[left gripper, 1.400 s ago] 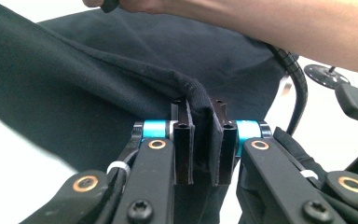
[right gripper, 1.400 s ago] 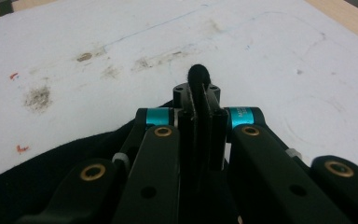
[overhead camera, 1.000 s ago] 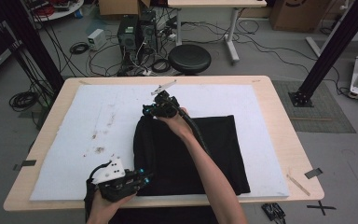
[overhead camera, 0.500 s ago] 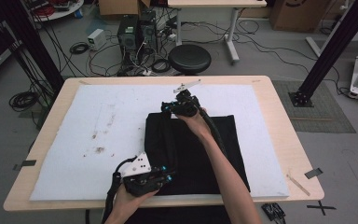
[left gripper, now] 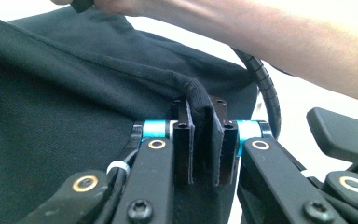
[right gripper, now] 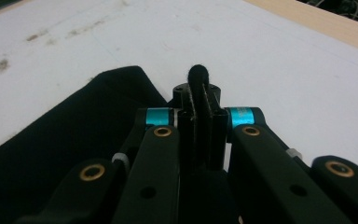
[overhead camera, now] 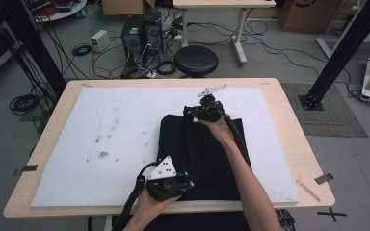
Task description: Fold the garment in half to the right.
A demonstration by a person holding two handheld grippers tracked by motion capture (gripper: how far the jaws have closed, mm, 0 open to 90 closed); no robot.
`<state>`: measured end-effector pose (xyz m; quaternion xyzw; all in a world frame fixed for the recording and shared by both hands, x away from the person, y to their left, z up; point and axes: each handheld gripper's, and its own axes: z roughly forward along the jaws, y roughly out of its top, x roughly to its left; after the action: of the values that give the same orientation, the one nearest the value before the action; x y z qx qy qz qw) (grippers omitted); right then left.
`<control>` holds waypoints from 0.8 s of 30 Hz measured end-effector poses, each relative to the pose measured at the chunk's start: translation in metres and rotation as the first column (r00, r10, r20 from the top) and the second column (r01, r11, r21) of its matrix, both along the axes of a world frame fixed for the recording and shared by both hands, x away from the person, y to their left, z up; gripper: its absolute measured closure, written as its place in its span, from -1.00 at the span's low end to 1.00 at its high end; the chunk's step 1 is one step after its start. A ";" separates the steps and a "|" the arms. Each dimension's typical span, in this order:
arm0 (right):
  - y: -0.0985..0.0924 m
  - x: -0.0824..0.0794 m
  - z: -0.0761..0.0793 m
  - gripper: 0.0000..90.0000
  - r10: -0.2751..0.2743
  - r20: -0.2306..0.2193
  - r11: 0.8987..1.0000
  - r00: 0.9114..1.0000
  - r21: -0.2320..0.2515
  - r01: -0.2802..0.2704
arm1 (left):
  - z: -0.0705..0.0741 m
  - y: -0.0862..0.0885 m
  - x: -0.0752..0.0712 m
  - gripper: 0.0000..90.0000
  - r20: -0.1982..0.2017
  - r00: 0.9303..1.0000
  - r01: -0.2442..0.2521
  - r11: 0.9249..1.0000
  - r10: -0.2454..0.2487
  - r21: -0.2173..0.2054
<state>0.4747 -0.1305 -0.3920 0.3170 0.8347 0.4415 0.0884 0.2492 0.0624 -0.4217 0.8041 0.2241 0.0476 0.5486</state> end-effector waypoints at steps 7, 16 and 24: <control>-0.023 -0.003 -0.001 0.94 -0.029 0.000 1.000 1.000 -0.008 0.029 | 0.001 -0.023 -0.001 0.81 0.002 1.000 0.002 1.000 -0.002 0.017; -0.044 -0.006 -0.005 0.94 -0.061 -0.004 0.998 0.998 -0.015 0.061 | 0.002 -0.048 -0.002 0.81 -0.008 1.000 -0.012 1.000 0.012 0.015; -0.064 -0.006 -0.005 0.94 -0.085 -0.010 0.996 0.996 0.003 0.085 | 0.001 -0.069 -0.001 0.81 -0.014 1.000 -0.018 1.000 0.018 0.006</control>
<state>0.4687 -0.1947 -0.3975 0.3546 0.8202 0.4372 0.1023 0.2481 -0.0067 -0.4207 0.8041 0.2349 0.0476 0.5440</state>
